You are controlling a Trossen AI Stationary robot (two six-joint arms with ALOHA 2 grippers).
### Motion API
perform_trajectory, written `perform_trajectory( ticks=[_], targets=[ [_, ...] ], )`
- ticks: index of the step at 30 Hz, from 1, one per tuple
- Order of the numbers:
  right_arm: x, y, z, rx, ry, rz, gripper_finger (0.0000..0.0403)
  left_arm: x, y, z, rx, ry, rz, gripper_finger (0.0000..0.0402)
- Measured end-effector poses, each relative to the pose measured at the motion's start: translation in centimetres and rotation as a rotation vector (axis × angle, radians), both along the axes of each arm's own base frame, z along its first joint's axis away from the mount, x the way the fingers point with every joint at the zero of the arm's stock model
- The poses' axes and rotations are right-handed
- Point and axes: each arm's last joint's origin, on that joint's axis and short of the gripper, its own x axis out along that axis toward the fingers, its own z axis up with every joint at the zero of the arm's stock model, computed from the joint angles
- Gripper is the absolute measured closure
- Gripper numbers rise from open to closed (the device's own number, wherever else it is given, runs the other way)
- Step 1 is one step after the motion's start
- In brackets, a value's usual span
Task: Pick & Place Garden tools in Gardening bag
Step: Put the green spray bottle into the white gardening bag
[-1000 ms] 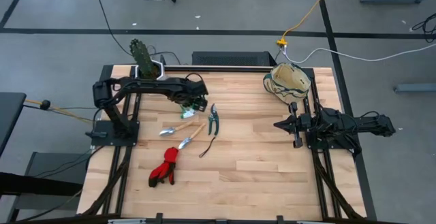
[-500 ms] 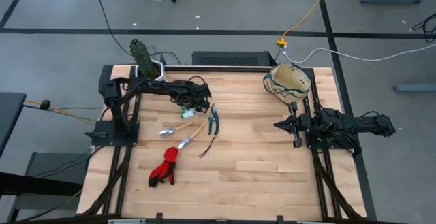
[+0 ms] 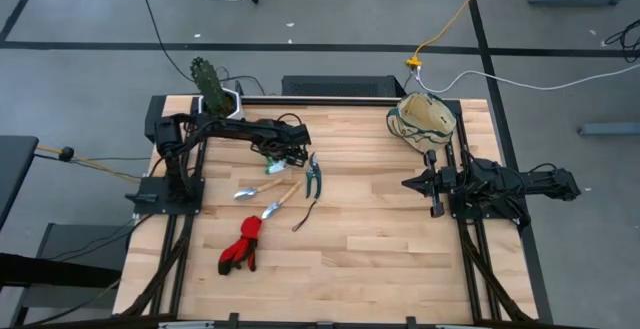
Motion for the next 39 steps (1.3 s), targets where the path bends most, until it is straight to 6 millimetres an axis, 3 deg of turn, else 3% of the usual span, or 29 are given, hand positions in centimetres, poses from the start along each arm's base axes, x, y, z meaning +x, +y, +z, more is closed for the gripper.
perform_trajectory(
  ticks=[13,31,39],
  targets=[
    [0.0,0.0,0.0,0.0,0.0,0.0,0.0403,0.0,0.0,0.0,0.002,-0.003,-0.005,0.0242],
    [0.0,0.0,0.0,0.0,0.0,0.0,0.0403,0.1,0.0,0.1,-0.017,-0.009,-0.02,0.0247],
    [0.0,0.0,0.0,0.0,0.0,0.0,0.0403,-0.4,-0.3,1.9,-0.022,-0.048,-0.025,0.0251]
  ],
)
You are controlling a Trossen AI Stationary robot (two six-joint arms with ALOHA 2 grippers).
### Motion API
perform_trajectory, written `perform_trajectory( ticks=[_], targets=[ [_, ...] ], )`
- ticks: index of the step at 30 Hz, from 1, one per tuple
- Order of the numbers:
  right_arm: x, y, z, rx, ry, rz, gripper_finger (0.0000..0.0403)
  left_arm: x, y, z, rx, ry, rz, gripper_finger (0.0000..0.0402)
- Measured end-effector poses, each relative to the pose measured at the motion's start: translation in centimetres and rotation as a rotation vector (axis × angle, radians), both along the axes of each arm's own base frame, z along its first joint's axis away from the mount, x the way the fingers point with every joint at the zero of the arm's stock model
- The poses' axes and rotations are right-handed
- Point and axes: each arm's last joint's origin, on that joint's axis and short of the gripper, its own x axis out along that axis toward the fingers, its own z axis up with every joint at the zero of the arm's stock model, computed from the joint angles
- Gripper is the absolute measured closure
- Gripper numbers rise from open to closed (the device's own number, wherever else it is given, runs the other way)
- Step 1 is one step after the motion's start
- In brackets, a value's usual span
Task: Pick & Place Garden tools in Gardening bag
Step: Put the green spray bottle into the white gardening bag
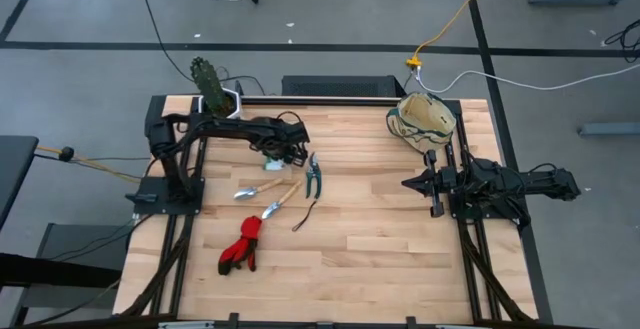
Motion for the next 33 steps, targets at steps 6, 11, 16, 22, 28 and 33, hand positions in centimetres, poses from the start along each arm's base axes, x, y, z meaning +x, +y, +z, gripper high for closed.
perform_trajectory(
  ticks=[6,11,16,22,28,33],
  targets=[
    [0.0,0.0,0.0,0.0,0.0,0.0,0.0403,-0.6,-0.2,2.8,0.043,-0.084,-0.016,0.0247],
    [0.0,0.0,0.0,0.0,0.0,0.0,0.0403,-1.1,-0.3,5.3,0.095,-0.169,-0.046,0.025],
    [0.0,0.0,0.0,0.0,0.0,0.0,0.0403,-1.5,-0.6,7.6,0.142,-0.271,-0.058,0.025],
    [0.0,0.0,0.0,0.0,0.0,0.0,0.0403,-1.9,-0.7,10.4,0.224,-0.413,-0.127,0.0252],
    [0.0,0.0,0.0,0.0,0.0,0.0,0.0403,-2.0,-0.9,12.8,0.276,-0.569,-0.218,0.0252],
    [0.0,0.0,0.0,0.0,0.0,0.0,0.0403,-1.7,-1.1,13.9,0.281,-0.67,-0.262,0.0254]
  ],
)
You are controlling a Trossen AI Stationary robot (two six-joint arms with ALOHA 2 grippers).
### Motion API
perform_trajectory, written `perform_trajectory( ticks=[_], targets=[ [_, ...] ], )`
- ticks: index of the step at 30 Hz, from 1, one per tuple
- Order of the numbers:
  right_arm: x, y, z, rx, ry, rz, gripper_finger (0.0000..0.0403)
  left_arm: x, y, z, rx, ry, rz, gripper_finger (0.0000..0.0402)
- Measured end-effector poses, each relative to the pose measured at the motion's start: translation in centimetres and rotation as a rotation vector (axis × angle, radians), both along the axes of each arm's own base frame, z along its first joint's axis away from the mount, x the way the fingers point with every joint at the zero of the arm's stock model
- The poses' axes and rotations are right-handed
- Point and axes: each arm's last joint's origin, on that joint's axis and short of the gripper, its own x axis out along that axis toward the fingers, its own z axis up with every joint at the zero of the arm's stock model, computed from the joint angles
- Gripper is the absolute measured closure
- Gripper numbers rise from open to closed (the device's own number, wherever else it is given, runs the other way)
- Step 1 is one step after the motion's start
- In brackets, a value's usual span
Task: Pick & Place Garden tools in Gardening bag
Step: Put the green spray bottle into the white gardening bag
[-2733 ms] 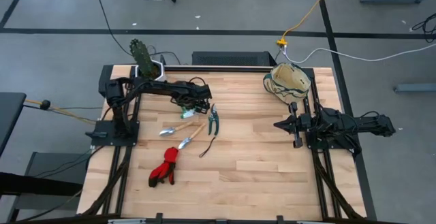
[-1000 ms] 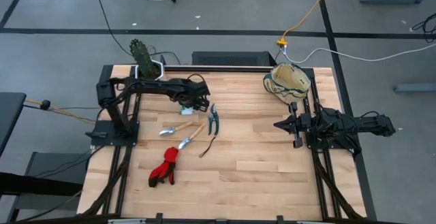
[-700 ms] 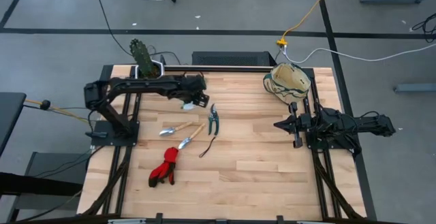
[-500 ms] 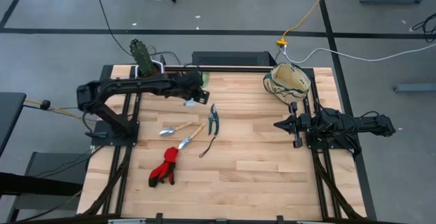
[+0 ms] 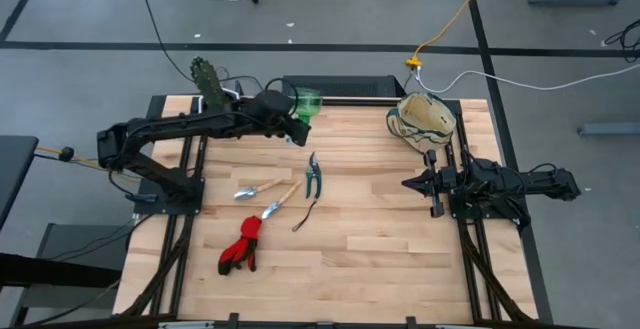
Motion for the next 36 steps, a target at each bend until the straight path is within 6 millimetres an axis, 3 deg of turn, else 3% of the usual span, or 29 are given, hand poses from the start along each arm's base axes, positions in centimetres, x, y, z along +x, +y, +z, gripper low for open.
perform_trajectory(
  ticks=[7,20,36],
  targets=[
    [0.0,0.0,0.0,0.0,0.0,0.0,0.0403,0.7,0.0,1.0,0.048,-0.111,-0.09,0.0254],
    [0.0,0.0,0.0,0.0,0.0,-0.001,0.0403,1.9,-0.3,4.7,0.173,-0.491,-0.229,0.0253],
    [0.0,0.0,0.0,0.0,0.0,-0.001,0.0403,2.4,-2.0,6.5,0.213,-0.676,-0.313,0.0252]
  ],
)
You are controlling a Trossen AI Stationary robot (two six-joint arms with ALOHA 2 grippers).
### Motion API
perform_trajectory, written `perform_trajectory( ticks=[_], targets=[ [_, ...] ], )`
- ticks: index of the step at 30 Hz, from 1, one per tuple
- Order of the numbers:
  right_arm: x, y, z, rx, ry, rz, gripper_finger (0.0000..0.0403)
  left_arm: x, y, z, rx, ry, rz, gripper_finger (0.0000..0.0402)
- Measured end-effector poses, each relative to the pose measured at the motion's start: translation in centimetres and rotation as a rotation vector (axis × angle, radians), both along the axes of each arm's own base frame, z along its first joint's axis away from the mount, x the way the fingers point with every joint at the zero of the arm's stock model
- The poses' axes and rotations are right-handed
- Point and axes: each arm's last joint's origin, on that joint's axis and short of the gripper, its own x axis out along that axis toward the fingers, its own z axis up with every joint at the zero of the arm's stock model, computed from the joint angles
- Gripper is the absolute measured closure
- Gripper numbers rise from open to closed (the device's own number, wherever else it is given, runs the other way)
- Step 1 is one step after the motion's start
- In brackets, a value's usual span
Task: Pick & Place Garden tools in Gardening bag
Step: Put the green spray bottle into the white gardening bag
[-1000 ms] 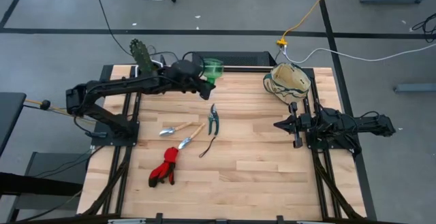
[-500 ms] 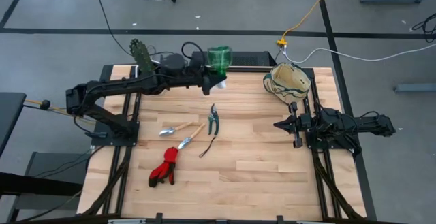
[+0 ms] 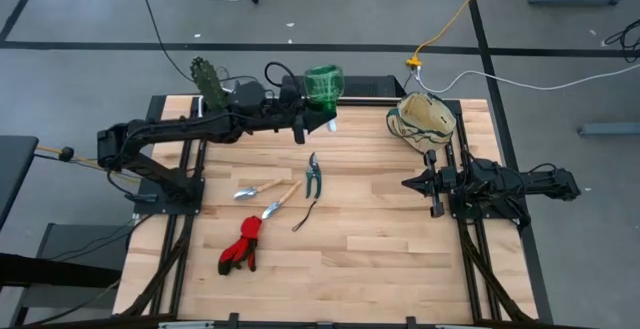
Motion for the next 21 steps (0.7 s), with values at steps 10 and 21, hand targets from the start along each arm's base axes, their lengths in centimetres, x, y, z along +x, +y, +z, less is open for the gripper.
perform_trajectory(
  ticks=[10,21],
  targets=[
    [0.0,0.0,0.01,0.001,0.0,0.0,0.0403,0.17,-0.71,0.15,-0.037,-0.02,-0.027,0.0253],
    [-0.02,0.0,0.36,0.003,-0.037,0.0,0.0403,0.16,-0.69,0.19,-0.046,-0.026,-0.017,0.0252]
  ],
)
